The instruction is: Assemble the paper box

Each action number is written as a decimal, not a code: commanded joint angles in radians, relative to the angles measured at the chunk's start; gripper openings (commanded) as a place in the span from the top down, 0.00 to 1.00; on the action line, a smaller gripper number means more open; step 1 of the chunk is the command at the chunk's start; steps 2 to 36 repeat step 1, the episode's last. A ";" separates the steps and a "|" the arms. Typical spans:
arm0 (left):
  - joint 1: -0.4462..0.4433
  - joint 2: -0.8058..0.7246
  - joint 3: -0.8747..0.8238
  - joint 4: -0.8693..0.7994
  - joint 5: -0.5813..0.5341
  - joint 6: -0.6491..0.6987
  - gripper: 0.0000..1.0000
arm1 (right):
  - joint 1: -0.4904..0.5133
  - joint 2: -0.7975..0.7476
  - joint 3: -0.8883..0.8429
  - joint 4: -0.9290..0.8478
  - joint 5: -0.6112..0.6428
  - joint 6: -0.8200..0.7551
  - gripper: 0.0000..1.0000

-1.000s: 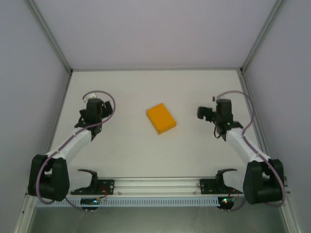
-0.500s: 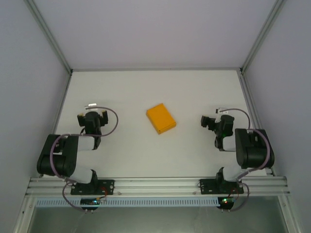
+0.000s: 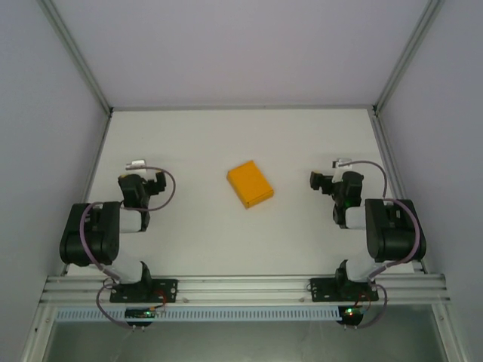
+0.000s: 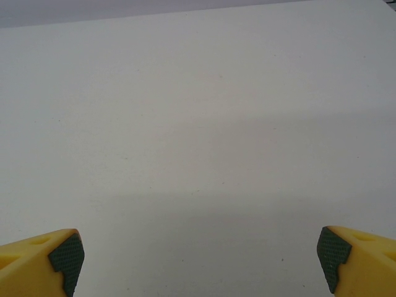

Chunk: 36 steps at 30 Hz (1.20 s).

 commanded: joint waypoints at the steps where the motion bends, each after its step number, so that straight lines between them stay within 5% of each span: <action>1: -0.002 -0.002 0.003 0.032 0.024 -0.003 0.00 | 0.003 -0.006 0.010 0.005 0.020 -0.011 0.01; 36: -0.002 -0.002 0.003 0.032 0.024 -0.003 0.00 | 0.003 -0.006 0.010 0.005 0.020 -0.011 0.01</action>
